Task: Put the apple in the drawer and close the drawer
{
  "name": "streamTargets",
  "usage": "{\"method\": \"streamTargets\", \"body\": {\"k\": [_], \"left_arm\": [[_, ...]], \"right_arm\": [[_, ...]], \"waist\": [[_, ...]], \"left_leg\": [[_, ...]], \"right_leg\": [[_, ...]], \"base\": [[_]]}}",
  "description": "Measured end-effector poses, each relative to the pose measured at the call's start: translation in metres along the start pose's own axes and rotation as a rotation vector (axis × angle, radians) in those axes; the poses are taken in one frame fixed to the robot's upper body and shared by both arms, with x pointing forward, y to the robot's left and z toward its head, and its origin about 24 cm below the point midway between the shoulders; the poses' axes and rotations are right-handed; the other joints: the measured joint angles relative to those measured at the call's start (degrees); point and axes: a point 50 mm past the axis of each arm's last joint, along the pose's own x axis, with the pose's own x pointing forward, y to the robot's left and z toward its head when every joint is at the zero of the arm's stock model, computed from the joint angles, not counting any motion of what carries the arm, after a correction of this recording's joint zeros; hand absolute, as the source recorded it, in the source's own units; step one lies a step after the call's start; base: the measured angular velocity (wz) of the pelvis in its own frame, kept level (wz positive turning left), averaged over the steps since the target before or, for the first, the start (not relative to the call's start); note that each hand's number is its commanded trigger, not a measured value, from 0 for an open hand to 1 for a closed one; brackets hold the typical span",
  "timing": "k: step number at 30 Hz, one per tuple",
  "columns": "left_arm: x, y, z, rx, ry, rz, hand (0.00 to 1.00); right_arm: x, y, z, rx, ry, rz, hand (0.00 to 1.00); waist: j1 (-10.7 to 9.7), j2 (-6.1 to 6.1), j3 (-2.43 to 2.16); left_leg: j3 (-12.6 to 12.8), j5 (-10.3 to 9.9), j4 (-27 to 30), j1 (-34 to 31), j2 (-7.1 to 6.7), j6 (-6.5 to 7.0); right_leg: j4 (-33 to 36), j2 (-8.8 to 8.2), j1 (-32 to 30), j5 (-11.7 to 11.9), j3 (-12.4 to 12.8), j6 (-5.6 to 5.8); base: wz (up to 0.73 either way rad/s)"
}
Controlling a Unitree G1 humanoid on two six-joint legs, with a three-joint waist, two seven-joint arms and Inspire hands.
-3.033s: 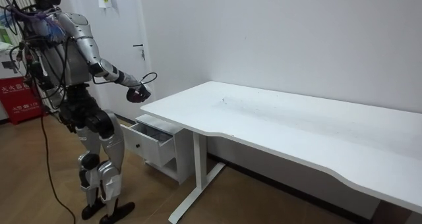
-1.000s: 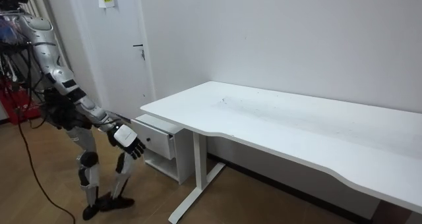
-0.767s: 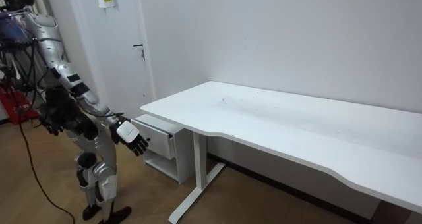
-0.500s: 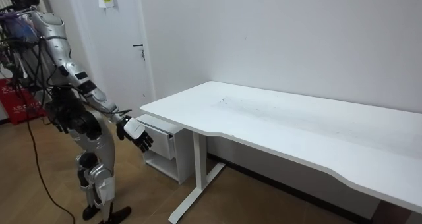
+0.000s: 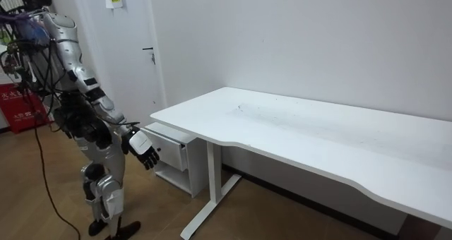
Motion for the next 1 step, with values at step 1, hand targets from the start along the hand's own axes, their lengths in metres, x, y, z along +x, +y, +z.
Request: {"method": "streamTargets", "body": {"k": [1], "left_arm": [[-0.0001, -0.0008, -0.0001, -0.001, 0.003, -0.001, 0.0]], "right_arm": [[-0.0003, 0.0015, -0.0016, 0.0, 0.005, 0.007, 0.0]], "waist": [[-0.1, 0.14, 0.01]], "left_leg": [[0.1, 0.0, -0.2, 0.2, 0.0, 0.0]], "right_leg": [[0.0, 0.0, 0.1, 0.0, 0.0, -0.02]], "base": [[0.0]]}}
